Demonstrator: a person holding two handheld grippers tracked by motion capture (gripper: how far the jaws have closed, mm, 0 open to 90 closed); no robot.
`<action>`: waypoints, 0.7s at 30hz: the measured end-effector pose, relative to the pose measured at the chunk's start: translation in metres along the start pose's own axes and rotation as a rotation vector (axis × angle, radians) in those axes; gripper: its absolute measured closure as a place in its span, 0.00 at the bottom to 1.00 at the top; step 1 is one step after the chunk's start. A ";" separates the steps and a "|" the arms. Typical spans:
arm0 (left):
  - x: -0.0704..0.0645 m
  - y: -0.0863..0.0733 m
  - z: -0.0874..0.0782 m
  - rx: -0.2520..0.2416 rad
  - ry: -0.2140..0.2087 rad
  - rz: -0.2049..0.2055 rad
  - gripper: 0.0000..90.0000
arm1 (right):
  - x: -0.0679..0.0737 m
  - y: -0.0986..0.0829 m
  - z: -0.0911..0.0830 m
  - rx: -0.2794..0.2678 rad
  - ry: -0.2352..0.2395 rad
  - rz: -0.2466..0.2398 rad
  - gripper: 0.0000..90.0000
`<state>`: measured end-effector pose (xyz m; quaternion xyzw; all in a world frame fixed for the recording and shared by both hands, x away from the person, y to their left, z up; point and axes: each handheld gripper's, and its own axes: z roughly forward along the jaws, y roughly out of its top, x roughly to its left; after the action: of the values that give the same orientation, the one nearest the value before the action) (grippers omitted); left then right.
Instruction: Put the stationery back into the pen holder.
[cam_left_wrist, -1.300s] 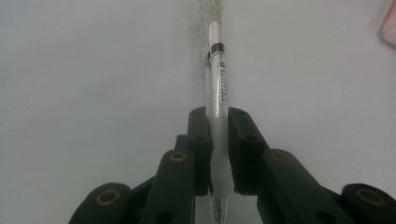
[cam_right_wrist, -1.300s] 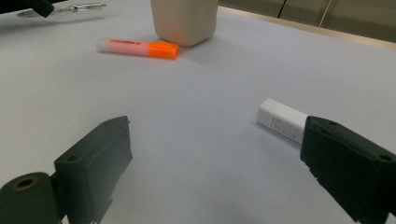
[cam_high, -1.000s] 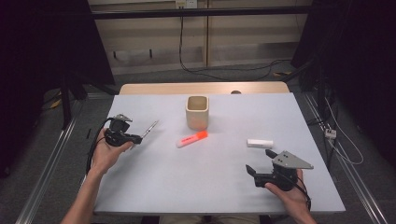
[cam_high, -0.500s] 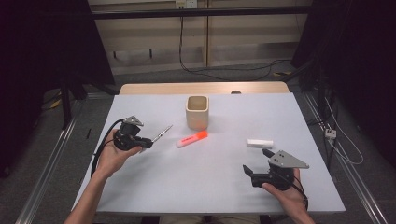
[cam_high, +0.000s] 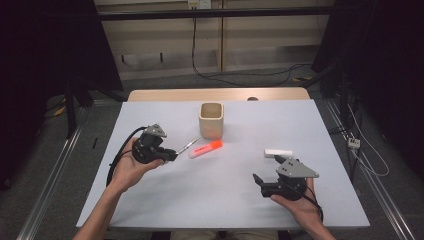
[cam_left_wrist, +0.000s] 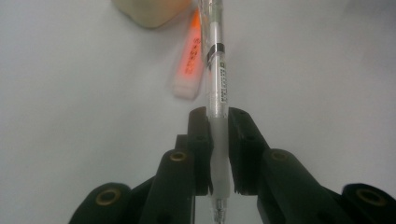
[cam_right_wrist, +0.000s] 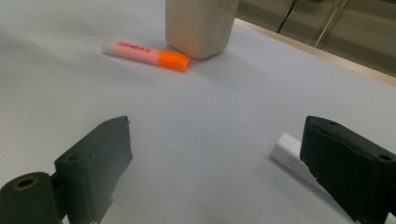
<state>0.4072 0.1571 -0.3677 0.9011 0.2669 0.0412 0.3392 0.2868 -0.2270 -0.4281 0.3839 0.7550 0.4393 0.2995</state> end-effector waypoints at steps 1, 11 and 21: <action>-0.001 0.003 0.001 0.002 -0.005 0.011 0.89 | 0.001 0.003 0.002 -0.003 0.001 -0.005 0.10; -0.017 0.035 0.020 0.036 -0.044 0.101 0.89 | 0.019 0.023 0.025 0.029 0.078 -0.083 0.10; -0.029 0.064 0.042 0.050 -0.105 0.141 0.89 | 0.032 0.037 0.042 0.027 0.047 -0.226 0.10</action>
<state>0.4222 0.0779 -0.3564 0.9268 0.1855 0.0108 0.3263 0.3143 -0.1698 -0.4171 0.2899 0.8063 0.4011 0.3241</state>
